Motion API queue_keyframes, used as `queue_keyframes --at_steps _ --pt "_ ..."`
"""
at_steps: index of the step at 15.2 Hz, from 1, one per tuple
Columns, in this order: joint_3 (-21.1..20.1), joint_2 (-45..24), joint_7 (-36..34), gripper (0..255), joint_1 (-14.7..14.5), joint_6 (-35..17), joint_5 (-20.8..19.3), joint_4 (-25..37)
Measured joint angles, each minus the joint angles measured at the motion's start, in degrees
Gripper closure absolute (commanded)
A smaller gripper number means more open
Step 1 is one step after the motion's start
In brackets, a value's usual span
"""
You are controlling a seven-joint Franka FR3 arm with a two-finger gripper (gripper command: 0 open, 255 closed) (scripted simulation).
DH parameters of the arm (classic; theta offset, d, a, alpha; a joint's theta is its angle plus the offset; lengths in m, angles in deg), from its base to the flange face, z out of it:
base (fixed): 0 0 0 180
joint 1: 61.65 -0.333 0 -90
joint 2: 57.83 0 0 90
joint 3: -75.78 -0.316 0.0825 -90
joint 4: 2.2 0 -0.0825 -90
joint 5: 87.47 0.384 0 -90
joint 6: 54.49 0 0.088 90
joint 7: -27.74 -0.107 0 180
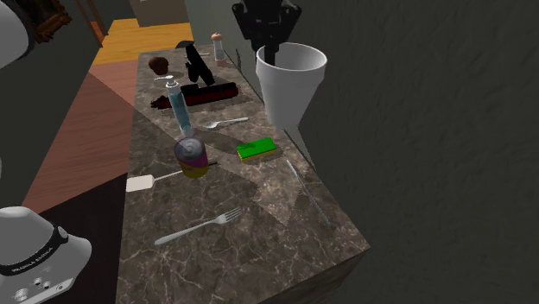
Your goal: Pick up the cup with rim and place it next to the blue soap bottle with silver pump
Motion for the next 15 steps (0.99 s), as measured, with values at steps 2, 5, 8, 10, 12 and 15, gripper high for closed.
queue_keyframes --at_steps 2,5,8,10,12,15 --pt "0.0 -3.1 0.4 255 1.1 3.7 0.8 6.7" --pt "-0.4 -0.3 -2.0 255 -1.7 2.9 -0.1 3.0" --pt "-1.2 3.5 -5.8 255 -5.5 1.3 -1.2 -2.7" --pt "-2.1 5.6 -8.8 255 -8.0 0.2 -1.8 -6.0" --pt "-2.8 7.1 -11.3 255 -10.1 0.0 -2.3 -8.0" --pt "-4.3 8.7 -15.8 255 -13.4 -0.3 -2.9 -10.1"
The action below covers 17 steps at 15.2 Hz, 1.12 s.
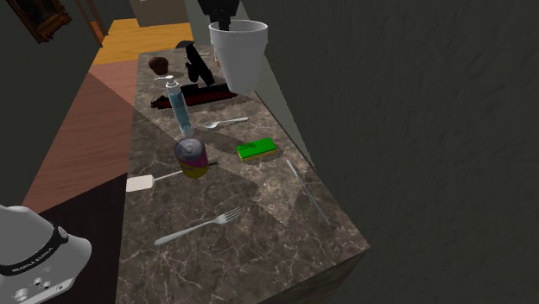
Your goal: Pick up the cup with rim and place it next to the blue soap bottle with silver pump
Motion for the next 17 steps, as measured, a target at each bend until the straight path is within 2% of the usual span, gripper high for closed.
queue_keyframes --at_steps 2,14,17 --pt "-0.9 1.3 -2.6 255 -1.9 -0.6 -0.3 -2.0" --pt "-6.2 -2.3 -17.9 255 -12.1 2.3 -0.6 3.4" --pt "-6.5 -0.8 -18.9 255 -12.7 -0.5 -0.7 -1.1"
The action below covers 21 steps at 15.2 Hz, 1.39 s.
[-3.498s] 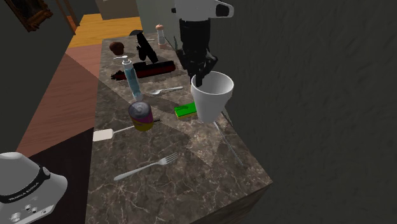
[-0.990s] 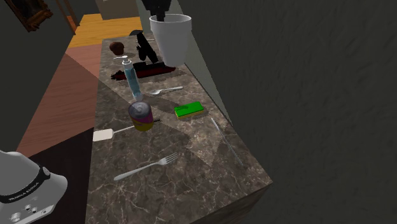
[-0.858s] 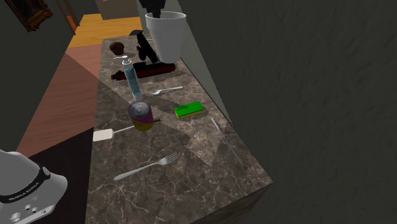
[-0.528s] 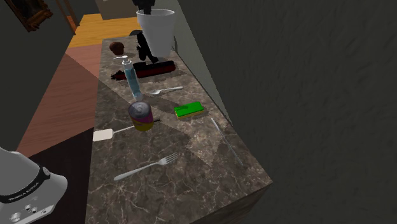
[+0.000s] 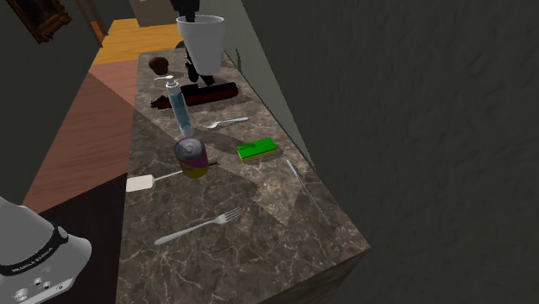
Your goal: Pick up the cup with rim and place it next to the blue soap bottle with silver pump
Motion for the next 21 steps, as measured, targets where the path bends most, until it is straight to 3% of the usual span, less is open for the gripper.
queue_keyframes --at_steps 8,21 --pt "-0.1 4.5 -0.8 255 -0.3 -8.6 -0.2 -13.1" --pt "-0.2 7.7 -1.5 255 -0.4 -19.7 -0.4 -27.5"
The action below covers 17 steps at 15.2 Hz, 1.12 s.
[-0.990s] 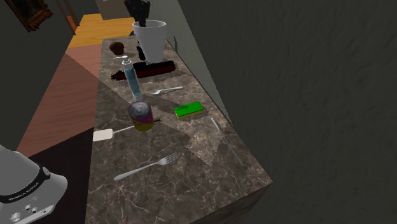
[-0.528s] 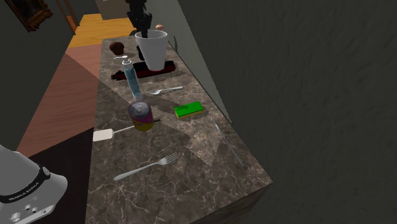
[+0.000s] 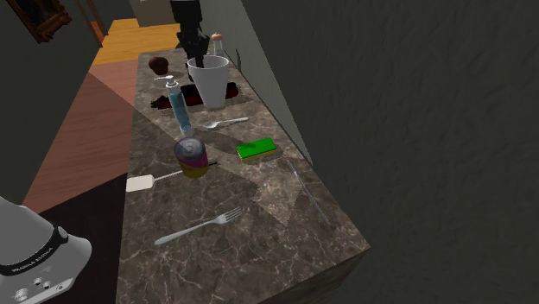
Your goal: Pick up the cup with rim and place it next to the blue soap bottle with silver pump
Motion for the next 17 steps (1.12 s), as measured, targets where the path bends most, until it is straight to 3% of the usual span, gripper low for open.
queue_keyframes --at_steps 17 --pt "0.0 -0.2 -0.6 255 0.1 -13.2 -0.1 -13.0"
